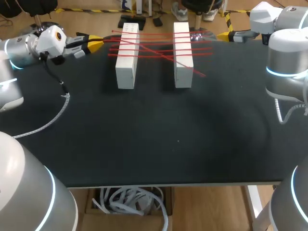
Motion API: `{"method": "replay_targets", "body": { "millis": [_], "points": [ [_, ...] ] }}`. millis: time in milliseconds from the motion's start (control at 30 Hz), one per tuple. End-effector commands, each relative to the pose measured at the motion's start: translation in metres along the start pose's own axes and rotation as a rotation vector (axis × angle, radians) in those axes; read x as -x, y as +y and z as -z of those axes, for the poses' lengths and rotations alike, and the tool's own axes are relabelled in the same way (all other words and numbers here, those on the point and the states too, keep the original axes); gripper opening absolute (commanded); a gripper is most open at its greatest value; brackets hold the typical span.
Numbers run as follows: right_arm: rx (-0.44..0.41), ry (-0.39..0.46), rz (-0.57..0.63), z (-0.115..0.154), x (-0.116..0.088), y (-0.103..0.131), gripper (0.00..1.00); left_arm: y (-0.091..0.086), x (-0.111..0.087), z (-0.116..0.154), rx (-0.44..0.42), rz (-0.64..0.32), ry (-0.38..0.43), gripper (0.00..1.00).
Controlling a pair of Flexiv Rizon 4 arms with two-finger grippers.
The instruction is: Grab the tape and strap the tape.
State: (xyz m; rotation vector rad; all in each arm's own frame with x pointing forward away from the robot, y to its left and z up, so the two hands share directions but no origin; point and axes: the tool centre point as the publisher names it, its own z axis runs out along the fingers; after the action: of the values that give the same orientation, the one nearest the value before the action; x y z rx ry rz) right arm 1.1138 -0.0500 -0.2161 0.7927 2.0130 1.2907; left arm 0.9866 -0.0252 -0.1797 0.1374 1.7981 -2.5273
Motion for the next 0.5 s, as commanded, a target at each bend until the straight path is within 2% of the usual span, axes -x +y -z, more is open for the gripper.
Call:
{"method": "replay_targets", "body": {
  "millis": [33,133,500],
  "points": [
    [0.000,0.000,0.000,0.0000,0.0000,0.0000,1.00,-0.0011,0.0027,0.0009,0.009,0.004,0.003,0.00],
    [0.000,0.000,0.000,0.0000,0.0000,0.0000,1.00,-0.0056,0.0038,0.0041,0.038,0.007,-0.003,0.00],
    [0.000,0.000,0.000,0.0000,0.0000,0.0000,1.00,-0.0056,0.0038,0.0041,0.038,0.007,-0.003,0.00]
  ]
}}
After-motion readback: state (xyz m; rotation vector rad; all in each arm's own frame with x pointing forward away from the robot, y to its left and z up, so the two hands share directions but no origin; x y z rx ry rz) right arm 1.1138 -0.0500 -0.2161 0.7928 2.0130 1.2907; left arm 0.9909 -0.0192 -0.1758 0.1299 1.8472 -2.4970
